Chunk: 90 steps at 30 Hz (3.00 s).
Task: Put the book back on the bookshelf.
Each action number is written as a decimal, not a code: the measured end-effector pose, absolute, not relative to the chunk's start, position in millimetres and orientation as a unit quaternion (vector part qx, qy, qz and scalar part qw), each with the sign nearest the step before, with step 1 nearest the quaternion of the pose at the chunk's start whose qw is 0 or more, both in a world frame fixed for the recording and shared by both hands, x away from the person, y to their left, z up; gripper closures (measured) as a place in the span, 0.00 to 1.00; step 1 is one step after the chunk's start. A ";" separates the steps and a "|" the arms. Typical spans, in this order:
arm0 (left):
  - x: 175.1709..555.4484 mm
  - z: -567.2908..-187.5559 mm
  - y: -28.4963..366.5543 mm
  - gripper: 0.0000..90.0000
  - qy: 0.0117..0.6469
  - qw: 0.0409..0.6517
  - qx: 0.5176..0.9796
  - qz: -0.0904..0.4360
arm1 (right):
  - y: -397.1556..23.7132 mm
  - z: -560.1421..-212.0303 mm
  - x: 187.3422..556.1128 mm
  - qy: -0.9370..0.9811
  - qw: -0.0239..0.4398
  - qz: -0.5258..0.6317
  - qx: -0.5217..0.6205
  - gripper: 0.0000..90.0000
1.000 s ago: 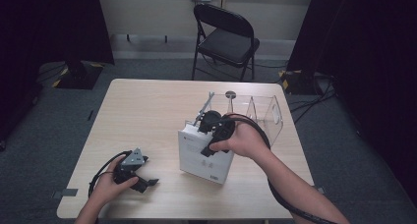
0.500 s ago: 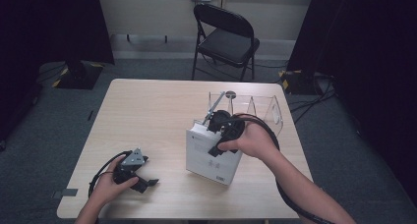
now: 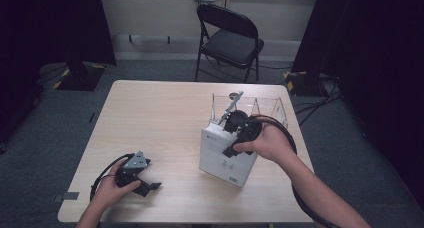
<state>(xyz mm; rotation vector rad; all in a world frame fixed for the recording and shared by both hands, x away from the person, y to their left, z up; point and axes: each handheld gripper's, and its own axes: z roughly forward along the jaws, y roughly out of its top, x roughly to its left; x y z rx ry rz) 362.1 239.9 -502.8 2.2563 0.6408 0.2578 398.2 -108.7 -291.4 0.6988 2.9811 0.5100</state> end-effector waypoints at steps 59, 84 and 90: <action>362.5 -503.4 238.8 0.00 0.246 0.379 0.887 0.099 | -191.5 -289.2 396.2 0.937 0.027 0.155 0.313 0.58; 362.5 -503.3 238.8 0.00 0.246 0.379 0.887 0.098 | -228.6 -287.9 395.7 0.925 0.032 0.148 0.347 0.58; 362.5 -503.3 238.8 0.00 0.246 0.379 0.887 0.098 | -234.9 -288.7 395.0 0.922 0.030 0.151 0.356 0.58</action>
